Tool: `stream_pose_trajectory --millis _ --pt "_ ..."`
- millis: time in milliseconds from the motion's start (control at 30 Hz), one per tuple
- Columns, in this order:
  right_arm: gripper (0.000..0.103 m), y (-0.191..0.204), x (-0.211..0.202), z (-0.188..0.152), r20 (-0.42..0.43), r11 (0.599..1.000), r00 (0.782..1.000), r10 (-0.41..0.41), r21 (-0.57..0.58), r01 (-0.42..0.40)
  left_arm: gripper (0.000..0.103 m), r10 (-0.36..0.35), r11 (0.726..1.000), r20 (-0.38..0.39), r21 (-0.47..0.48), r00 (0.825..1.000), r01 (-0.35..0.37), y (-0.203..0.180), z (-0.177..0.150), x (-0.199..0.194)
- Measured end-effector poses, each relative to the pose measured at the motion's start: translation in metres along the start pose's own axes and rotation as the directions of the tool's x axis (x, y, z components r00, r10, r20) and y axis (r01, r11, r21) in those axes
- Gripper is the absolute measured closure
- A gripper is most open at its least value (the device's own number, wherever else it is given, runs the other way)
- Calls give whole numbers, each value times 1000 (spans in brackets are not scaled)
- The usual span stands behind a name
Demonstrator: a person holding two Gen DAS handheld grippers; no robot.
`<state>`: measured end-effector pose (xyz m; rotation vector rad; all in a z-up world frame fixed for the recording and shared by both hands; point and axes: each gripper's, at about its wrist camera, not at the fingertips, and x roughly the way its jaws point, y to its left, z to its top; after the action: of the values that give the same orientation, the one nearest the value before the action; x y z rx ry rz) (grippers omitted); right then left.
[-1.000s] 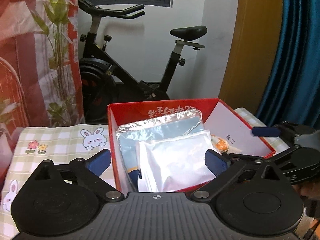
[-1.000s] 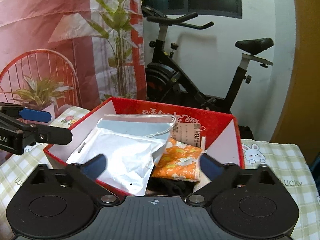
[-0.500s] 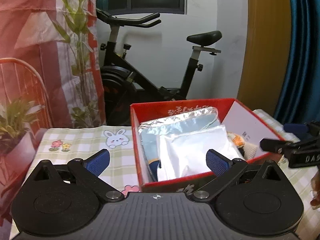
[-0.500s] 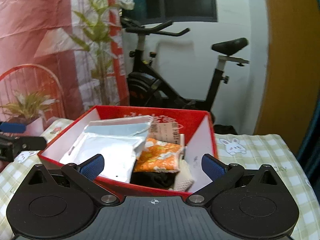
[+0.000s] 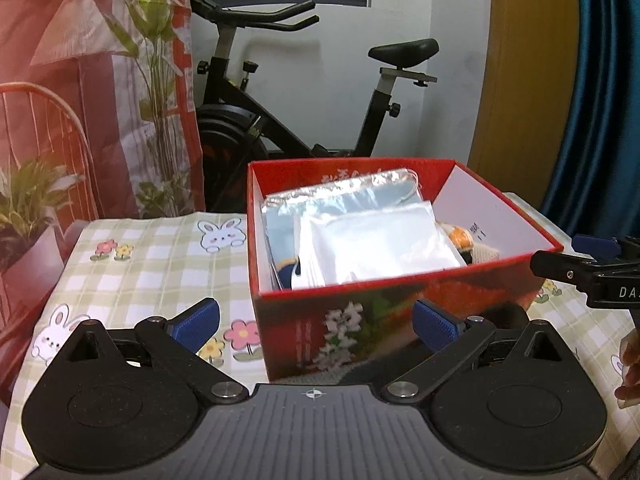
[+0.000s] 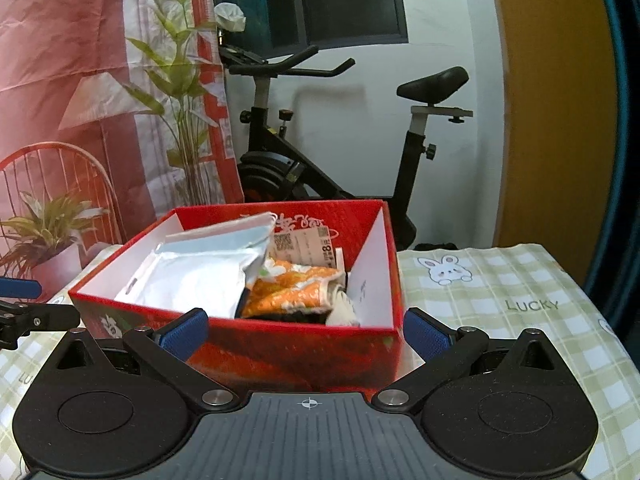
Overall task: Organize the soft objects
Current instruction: 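Move both grippers down to the black eye mask beside the box, then close both grippers on the black eye mask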
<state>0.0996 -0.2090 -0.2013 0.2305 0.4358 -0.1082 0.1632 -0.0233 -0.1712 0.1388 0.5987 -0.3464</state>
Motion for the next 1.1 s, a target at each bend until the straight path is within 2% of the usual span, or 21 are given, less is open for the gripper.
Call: stream_pose_trajectory --millis 167,600,733,1100 --pt "0 -4 -1 -17 -34 999 999 35 16 -35 0 6 1000 -29 9 1000 -6 -4 -15 1" --pt "0 3 23 -72 -131 1000 991 -8 -3 7 0 14 1000 -164 2 986 -14 -11 -45 34" --pt "0 9 30 -80 -141 1000 990 16 -1 -16 0 5 1000 -186 -9 983 -7 -14 -53 44" --pt "0 26 49 -90 -155 997 987 -37 -74 26 0 -6 998 -247 -57 969 -8 -7 -72 69"
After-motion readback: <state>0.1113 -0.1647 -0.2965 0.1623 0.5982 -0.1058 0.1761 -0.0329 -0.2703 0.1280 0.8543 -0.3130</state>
